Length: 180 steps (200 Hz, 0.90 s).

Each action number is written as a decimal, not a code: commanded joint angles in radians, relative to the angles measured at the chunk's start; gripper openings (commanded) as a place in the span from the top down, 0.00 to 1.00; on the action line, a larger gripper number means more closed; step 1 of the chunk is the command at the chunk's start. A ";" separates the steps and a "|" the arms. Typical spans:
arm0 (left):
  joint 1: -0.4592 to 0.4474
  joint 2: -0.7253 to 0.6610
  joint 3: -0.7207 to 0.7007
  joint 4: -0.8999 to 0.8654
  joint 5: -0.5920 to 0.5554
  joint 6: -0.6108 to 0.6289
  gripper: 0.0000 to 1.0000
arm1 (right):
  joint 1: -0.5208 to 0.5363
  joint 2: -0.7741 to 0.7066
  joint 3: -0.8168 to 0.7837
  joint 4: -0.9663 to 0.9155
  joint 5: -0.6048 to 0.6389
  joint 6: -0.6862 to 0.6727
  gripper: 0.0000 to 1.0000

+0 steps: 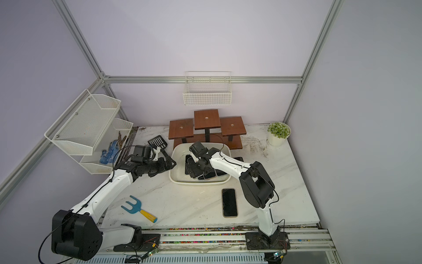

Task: Take the phone out of the storage box
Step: Pick up the phone from the storage box.

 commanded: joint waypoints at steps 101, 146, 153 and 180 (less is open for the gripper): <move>0.053 -0.089 -0.020 -0.087 -0.003 0.051 0.00 | 0.066 0.242 0.229 -0.164 0.300 0.011 0.00; 0.061 -0.084 -0.025 -0.077 0.003 0.054 0.00 | 0.063 0.298 0.271 -0.237 0.447 -0.012 0.00; 0.061 -0.081 -0.026 -0.072 0.005 0.052 0.00 | 0.062 0.299 0.271 -0.244 0.455 -0.016 0.00; 0.062 -0.065 -0.022 -0.060 0.013 0.049 0.00 | 0.050 0.306 0.264 -0.264 0.489 -0.013 0.01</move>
